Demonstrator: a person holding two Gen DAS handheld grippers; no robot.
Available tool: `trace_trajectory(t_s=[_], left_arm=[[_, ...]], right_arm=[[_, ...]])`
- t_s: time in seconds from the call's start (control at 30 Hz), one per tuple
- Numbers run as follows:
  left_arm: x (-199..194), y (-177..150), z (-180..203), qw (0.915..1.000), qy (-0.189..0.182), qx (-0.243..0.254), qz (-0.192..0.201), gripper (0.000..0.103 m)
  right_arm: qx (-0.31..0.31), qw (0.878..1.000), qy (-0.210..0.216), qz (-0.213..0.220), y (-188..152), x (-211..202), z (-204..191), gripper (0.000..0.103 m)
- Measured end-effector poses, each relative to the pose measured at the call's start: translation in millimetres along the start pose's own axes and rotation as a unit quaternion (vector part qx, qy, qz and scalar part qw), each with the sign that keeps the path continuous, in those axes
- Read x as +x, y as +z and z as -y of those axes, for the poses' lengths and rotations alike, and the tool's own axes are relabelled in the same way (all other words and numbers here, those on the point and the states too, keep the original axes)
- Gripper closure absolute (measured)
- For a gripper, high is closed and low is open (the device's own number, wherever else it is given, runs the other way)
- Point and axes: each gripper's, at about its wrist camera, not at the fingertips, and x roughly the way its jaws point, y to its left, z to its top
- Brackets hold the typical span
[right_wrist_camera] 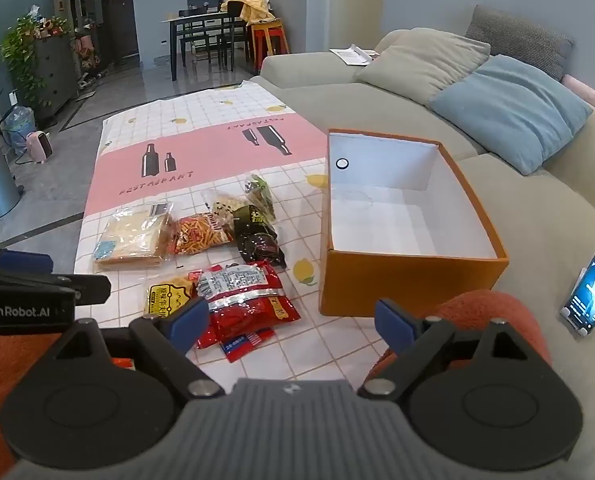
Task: Organize snacks
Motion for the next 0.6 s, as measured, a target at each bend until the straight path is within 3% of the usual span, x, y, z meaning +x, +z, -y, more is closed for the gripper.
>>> trace_trajectory(t_s=[0.07,0.6], left_arm=[[-0.6,-0.9,3.4,0.9998,0.005,0.017,0.001,0.02],[3.1,-6.7,3.7,0.9998,0.005,0.015,-0.016,0.02]], right_arm=[[-0.001,1.0,-0.004,0.001,0.4,0.0,0.3,0.015],[-0.002,1.0,-0.002,-0.007,-1.5,5.6,-2.9,0.015]])
